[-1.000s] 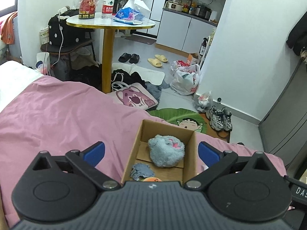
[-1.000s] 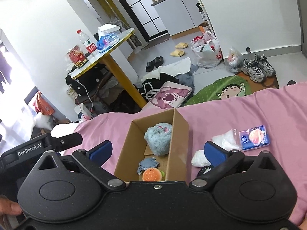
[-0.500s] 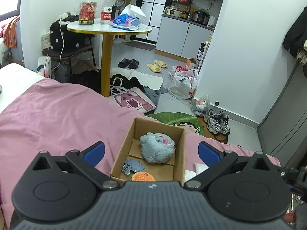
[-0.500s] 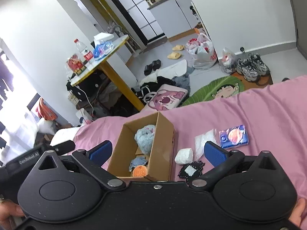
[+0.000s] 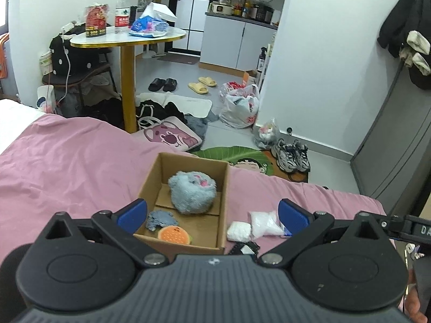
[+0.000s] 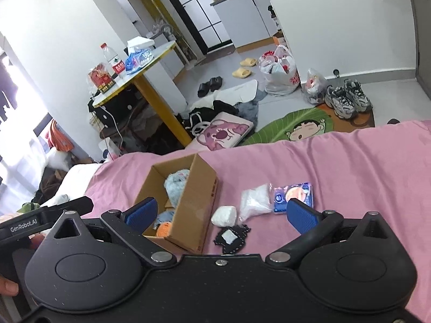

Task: Organize soft objects
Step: 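Move both grippers from the box toward the items lying on the bed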

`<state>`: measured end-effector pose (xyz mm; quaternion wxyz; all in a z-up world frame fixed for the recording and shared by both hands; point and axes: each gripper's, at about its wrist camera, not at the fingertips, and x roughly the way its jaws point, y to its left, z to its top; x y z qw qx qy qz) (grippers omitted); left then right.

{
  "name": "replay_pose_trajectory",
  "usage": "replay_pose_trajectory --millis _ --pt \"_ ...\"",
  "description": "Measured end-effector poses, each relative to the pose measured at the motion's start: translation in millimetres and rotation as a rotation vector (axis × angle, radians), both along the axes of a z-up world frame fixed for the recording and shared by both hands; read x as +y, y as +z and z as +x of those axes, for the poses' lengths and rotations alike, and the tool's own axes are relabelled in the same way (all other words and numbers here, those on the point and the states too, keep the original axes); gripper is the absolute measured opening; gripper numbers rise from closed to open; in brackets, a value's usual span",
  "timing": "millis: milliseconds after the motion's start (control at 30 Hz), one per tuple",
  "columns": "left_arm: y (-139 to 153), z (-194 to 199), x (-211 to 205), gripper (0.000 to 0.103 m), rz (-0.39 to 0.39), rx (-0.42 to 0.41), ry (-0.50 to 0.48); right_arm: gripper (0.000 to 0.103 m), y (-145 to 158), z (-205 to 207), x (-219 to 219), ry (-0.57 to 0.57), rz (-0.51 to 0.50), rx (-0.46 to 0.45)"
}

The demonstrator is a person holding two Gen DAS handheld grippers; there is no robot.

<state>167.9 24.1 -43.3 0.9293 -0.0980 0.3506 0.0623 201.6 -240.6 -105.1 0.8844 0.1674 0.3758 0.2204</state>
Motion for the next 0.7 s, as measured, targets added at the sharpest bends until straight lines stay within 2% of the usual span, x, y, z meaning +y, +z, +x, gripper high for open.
replay_pose_trajectory --millis 233,433,600,700 --pt "-14.5 4.1 -28.3 0.103 -0.016 0.043 -0.052 0.103 -10.3 15.8 -14.5 -0.028 0.021 0.025" --pt "-21.0 9.7 -42.6 0.103 0.008 0.062 -0.020 0.103 -14.8 26.8 -16.4 -0.022 0.000 0.057" --pt "-27.2 18.9 -52.6 0.103 -0.031 0.084 0.002 0.103 -12.1 38.0 -20.2 -0.029 -0.012 0.053" --pt "-32.7 25.4 -61.3 0.103 -0.056 0.088 -0.029 0.103 -19.7 44.1 -24.6 -0.022 0.020 0.053"
